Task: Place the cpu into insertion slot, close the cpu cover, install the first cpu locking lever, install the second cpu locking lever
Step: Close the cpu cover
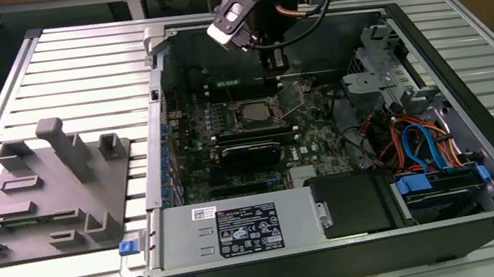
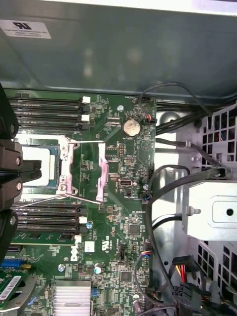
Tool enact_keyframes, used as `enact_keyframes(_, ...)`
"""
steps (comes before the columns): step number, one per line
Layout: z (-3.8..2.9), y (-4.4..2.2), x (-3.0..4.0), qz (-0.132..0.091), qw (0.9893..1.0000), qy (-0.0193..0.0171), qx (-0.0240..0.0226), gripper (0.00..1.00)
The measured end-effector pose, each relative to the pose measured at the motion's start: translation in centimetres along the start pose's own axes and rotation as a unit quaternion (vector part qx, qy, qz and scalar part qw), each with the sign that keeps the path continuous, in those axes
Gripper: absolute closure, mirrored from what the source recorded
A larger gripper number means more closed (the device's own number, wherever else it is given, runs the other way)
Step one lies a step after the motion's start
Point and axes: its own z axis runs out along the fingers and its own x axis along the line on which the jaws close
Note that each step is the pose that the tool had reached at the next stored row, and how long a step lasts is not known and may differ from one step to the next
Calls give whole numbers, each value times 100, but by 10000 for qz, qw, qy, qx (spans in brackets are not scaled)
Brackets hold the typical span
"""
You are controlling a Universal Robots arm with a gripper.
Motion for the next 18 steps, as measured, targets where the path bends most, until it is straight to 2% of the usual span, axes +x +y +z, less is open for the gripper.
enact_keyframes(7, 4, 42, -2, 95, 10000, -4, 0, 90)
enact_keyframes(18, 6, 67, -3, 96, 10000, -3, -1, 90)
